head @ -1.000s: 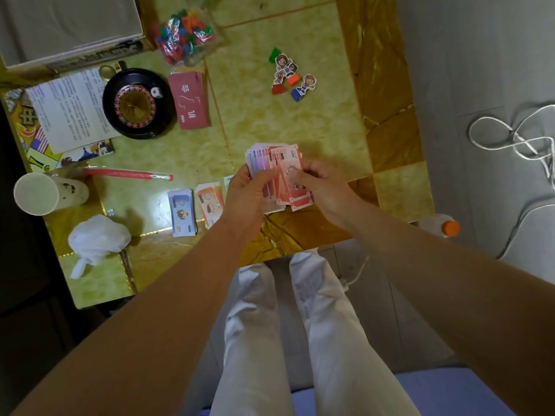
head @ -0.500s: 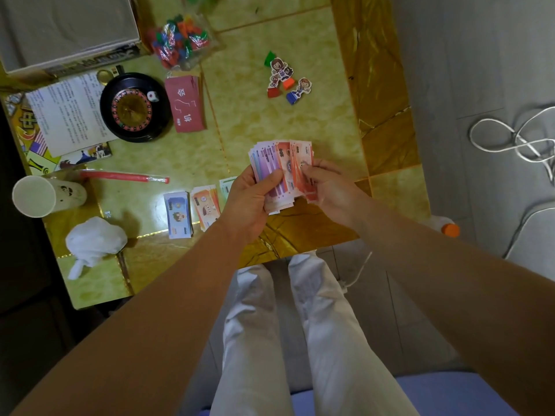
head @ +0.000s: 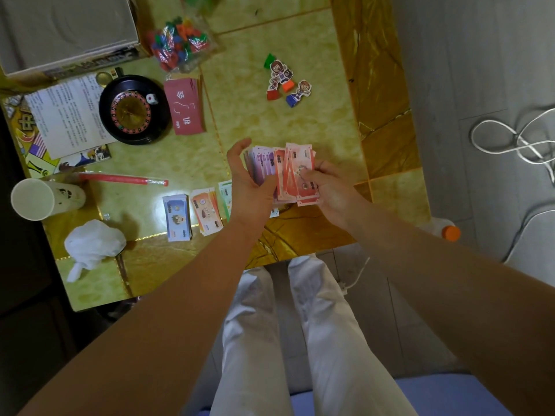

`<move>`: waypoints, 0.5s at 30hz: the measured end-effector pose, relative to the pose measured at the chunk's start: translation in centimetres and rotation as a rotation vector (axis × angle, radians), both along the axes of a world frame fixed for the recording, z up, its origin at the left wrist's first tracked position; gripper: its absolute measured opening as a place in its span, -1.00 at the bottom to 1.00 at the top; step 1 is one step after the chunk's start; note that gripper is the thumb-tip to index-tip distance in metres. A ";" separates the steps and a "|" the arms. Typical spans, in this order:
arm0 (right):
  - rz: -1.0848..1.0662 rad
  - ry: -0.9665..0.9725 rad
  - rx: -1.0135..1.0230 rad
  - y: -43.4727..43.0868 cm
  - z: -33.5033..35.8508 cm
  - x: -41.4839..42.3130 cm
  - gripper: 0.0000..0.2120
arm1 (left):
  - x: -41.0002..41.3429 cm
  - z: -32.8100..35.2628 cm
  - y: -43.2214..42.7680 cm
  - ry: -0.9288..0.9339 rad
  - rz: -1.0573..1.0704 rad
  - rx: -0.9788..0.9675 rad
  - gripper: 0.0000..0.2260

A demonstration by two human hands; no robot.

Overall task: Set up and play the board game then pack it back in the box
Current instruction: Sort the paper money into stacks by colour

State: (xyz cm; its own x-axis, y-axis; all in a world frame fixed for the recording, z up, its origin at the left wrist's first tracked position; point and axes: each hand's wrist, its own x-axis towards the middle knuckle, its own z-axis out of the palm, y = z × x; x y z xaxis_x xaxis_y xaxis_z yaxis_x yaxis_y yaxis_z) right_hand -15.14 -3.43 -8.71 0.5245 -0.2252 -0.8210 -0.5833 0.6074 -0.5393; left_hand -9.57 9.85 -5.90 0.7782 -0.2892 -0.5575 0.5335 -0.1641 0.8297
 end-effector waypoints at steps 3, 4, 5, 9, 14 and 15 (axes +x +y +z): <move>-0.002 -0.001 -0.118 0.5 -0.2 0.3 -0.82 | -0.1 -0.4 -0.4 -0.172 -0.030 0.177 -0.71; -0.016 0.010 -0.145 0.6 -0.1 0.4 -0.82 | -0.1 -0.5 -0.6 -0.192 -0.034 0.218 -0.76; -0.033 0.021 -0.162 0.7 -0.1 0.5 -0.84 | 0.0 -0.5 -0.8 -0.197 -0.033 0.251 -0.77; -0.011 -0.012 -0.123 0.6 0.3 0.4 -0.81 | 0.1 -0.8 -1.1 -0.170 -0.066 0.354 -0.74; 0.060 -0.032 -0.095 0.5 0.5 0.4 -0.85 | -0.2 -0.5 -1.4 -0.134 -0.158 0.279 -0.71; 0.009 -0.022 -0.035 0.4 0.5 0.4 -0.86 | -0.1 -0.4 -1.5 -0.105 -0.121 0.265 -0.71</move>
State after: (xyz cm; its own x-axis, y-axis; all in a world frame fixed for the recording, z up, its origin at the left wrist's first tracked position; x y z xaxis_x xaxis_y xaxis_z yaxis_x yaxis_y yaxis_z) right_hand -14.76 -3.06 -8.21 0.5449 -0.2487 -0.8008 -0.5765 0.5824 -0.5731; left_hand -9.70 8.37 -6.26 0.8044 -0.2383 -0.5442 0.4106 -0.4390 0.7992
